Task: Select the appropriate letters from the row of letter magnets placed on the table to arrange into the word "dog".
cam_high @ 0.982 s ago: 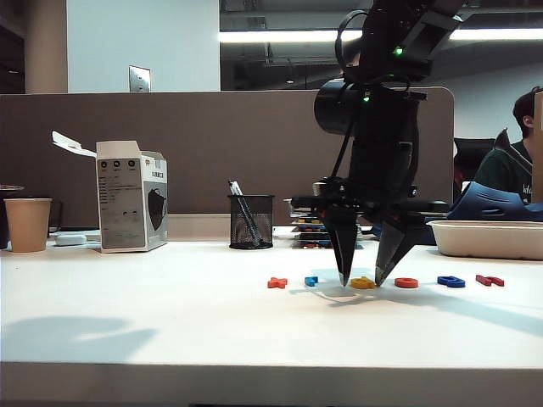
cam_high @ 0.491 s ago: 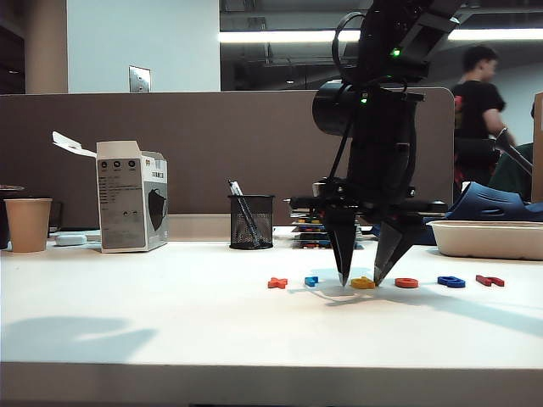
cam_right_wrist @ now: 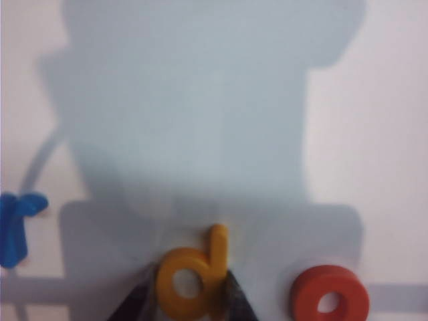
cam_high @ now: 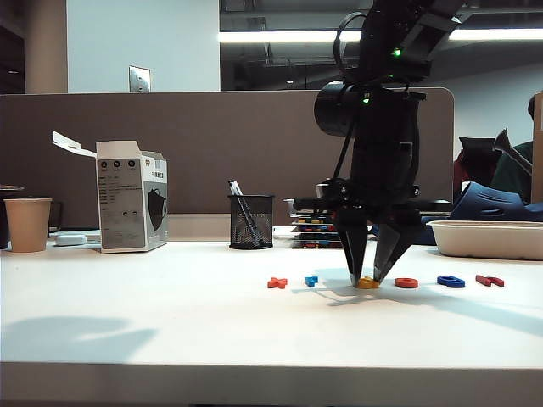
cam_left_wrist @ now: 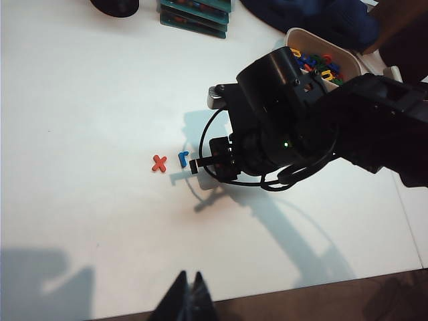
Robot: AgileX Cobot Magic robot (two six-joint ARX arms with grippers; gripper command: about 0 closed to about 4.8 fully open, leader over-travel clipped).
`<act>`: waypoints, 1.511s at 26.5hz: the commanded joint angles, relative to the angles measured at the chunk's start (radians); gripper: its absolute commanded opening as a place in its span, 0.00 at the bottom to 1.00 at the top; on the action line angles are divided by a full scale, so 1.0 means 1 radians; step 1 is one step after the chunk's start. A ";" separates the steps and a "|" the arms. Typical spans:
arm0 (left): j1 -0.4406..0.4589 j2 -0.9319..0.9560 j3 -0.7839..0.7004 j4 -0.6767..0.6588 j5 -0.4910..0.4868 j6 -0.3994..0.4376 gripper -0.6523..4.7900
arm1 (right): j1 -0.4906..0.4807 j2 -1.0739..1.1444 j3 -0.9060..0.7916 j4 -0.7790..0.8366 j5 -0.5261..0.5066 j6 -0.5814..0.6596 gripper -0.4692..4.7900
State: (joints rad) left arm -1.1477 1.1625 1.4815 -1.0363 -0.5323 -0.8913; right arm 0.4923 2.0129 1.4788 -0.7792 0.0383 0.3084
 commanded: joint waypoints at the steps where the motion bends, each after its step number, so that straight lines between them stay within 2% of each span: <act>1: 0.000 -0.002 0.003 0.003 -0.006 0.001 0.11 | 0.002 0.014 -0.008 -0.025 -0.012 0.006 0.29; 4: 0.000 -0.002 0.003 0.003 -0.006 0.001 0.11 | 0.002 0.014 -0.008 -0.024 -0.013 0.006 0.27; 40: 0.000 -0.002 0.003 0.003 -0.006 0.001 0.11 | 0.002 -0.012 0.009 -0.076 -0.014 0.006 0.27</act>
State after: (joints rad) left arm -1.1477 1.1625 1.4815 -1.0359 -0.5323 -0.8913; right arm 0.4923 2.0071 1.4857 -0.8314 0.0303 0.3092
